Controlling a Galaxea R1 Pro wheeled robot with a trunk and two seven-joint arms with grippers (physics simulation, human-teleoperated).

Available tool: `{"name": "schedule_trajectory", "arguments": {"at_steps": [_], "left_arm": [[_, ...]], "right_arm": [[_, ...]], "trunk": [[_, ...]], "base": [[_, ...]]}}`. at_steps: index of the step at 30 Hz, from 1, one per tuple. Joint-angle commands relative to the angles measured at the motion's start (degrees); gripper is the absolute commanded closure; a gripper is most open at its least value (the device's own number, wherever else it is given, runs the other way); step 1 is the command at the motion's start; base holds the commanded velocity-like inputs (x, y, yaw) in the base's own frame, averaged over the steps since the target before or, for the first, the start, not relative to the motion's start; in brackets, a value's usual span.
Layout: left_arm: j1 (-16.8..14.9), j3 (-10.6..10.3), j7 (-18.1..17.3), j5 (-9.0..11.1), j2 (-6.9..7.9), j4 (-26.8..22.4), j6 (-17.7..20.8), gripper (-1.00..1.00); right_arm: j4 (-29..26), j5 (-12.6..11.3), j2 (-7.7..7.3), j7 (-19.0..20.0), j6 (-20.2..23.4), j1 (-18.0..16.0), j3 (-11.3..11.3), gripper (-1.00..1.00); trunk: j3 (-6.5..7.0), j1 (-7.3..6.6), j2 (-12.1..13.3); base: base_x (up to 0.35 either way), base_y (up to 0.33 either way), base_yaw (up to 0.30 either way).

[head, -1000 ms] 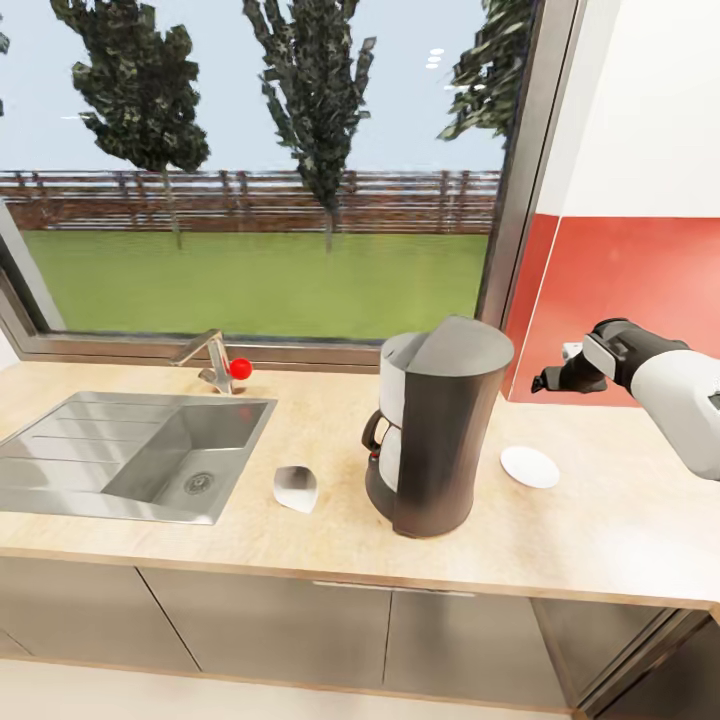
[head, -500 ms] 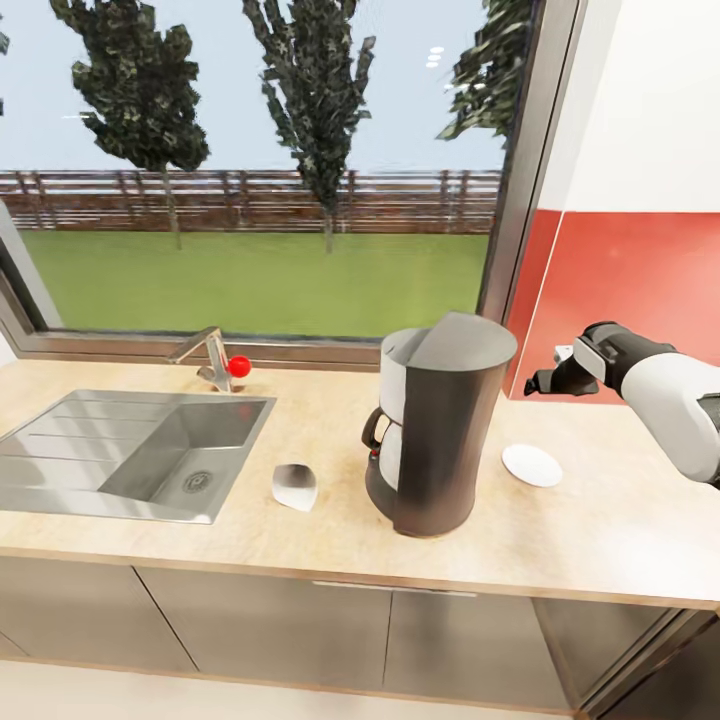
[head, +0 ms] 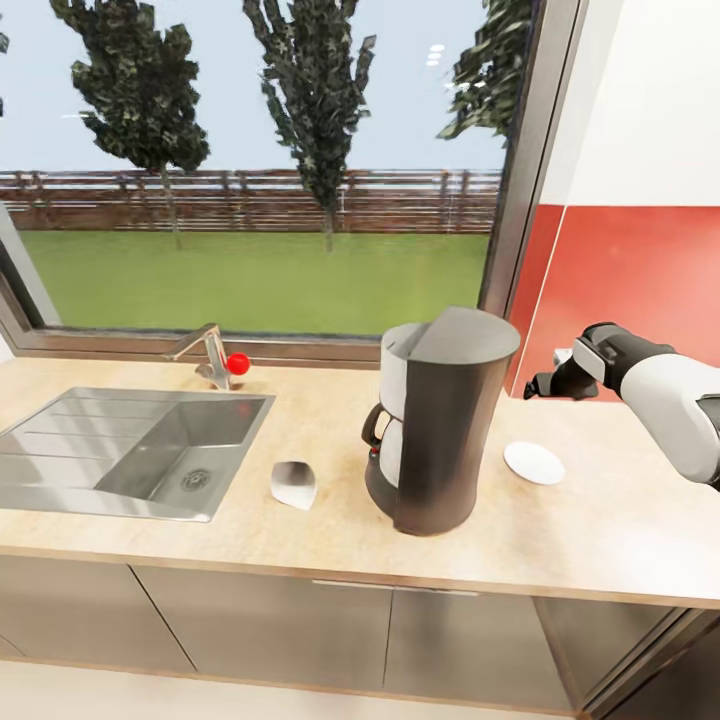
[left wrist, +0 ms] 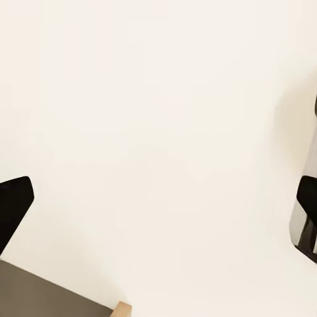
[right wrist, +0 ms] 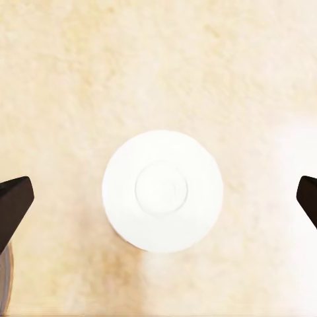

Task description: Set up a coffee station on the kitchen countertop: keep the coffee maker on the countertop, move the bottle of coffee from the kitchen shelf to the counter next to the coffee maker, place a paper coffee filter on top of the coffee maker, put the saucer next to the coffee maker with the coffee cup on the saucer, and place the electric kettle next to the coffee maker.

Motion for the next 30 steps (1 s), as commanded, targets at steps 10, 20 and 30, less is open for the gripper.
{"name": "schedule_trajectory", "arguments": {"at_steps": [10, 20, 30], "left_arm": [[0.0, 0.4, -0.1, 0.1, -0.11, -0.1, -0.1, -1.0], [0.0, 0.3, -0.1, 0.1, -0.19, -0.1, -0.1, -1.0], [0.0, 0.3, -0.1, 0.1, -0.2, -0.1, -0.1, -1.0]], "right_arm": [[0.2, -1.8, 0.1, 1.4, 4.6, -0.1, 0.5, -1.0], [0.1, -3.2, 0.91, 1.2, 8.3, -0.1, 0.5, -1.0], [0.1, -3.1, 0.57, 0.7, 7.8, -0.1, 0.5, -1.0]], "trunk": [[-1.87, 2.22, -4.1], [-3.67, 4.41, -8.1], [-5.46, 6.61, -12.1]], "base": [[0.0, 0.0, 0.0], [0.0, 0.0, 0.0], [0.0, 0.0, 0.0]]}}
